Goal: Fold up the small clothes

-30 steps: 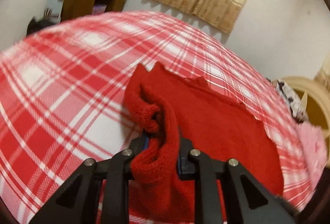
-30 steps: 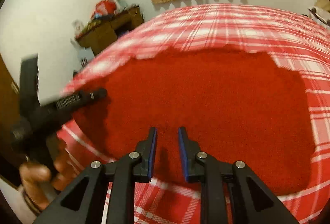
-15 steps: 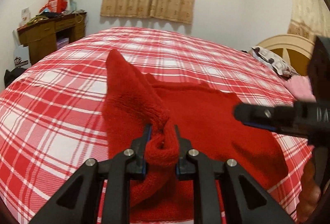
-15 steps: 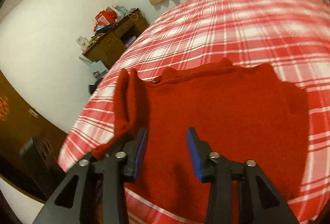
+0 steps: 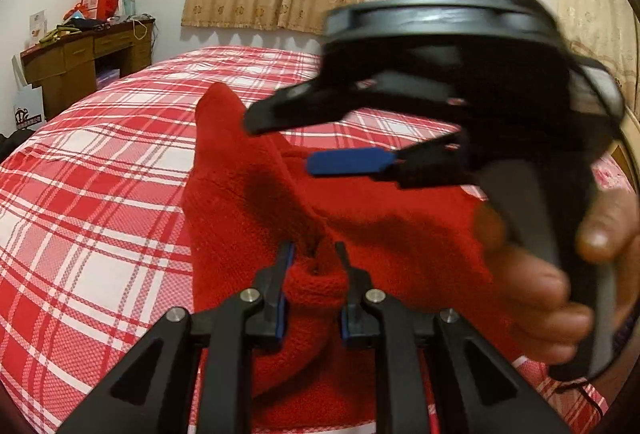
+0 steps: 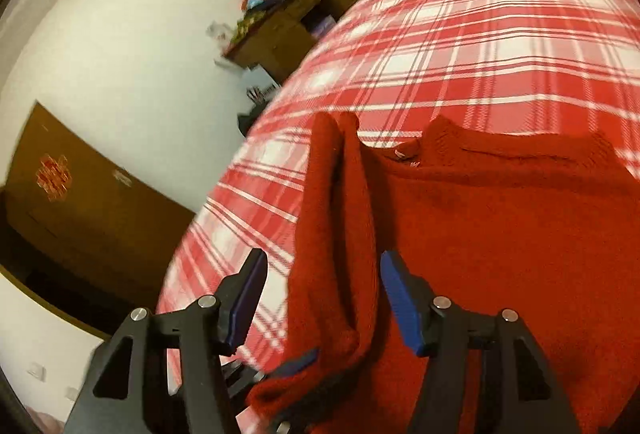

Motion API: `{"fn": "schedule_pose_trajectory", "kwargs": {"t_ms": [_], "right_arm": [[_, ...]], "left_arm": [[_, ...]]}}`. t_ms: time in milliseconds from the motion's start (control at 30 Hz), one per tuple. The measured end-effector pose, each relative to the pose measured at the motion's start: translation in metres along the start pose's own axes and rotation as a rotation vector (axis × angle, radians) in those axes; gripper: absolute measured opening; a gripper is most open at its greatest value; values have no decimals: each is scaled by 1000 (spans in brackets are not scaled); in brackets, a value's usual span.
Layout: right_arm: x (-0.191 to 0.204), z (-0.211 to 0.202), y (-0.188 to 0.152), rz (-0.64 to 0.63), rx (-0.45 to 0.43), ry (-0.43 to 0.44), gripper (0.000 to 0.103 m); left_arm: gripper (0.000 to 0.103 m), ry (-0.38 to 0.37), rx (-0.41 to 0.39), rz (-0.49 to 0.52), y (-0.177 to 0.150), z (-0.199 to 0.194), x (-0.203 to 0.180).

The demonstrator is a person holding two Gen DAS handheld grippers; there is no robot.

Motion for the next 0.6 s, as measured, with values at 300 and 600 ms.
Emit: {"fn": "schedule_pose_trajectory", "kwargs": {"t_ms": [300, 600], "right_arm": [[-3, 13, -1, -24, -14, 31, 8], [-4, -39, -9, -41, -100, -51, 7]], "left_arm": [[19, -29, 6, -7, -4, 1, -1], [19, -73, -3, 41, 3, -13, -27]]}}
Point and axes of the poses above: each gripper's, at about its wrist camera, not at the fingertips, and z roughly the way its jaws point, x to its left, y to its top, the point moved 7 cm from there along z, roughly the way its jaws point, and after that the axes turned 10 degrees about x, right-handed, at the moved point
